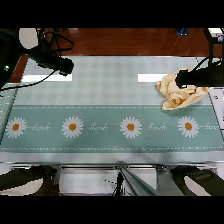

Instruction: Fold the shirts.

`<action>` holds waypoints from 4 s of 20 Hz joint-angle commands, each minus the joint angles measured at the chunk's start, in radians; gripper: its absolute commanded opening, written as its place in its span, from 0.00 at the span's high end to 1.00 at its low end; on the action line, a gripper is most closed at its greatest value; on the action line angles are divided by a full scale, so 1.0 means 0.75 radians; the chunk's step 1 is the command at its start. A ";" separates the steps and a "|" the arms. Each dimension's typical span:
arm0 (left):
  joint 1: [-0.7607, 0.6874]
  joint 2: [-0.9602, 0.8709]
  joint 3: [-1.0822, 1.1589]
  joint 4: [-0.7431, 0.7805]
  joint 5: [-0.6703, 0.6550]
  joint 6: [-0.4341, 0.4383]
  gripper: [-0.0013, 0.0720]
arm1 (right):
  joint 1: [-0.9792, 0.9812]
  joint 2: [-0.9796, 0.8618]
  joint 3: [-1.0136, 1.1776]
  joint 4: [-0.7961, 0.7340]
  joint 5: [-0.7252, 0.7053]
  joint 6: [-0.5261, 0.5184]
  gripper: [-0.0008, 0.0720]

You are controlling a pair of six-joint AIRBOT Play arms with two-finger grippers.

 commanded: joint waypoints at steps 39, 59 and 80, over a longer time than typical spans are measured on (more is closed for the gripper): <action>-0.001 -0.018 0.001 -0.002 0.221 0.015 0.23 | -0.650 -0.656 0.002 -0.024 -0.454 0.365 0.17; -0.008 0.361 0.003 -0.012 0.214 -0.005 0.23 | -0.529 -0.015 0.279 1.212 -0.226 -0.581 0.95; -0.008 0.512 -0.905 -0.483 0.194 -0.099 0.23 | 0.611 -0.351 -0.206 0.403 -0.431 -0.087 0.93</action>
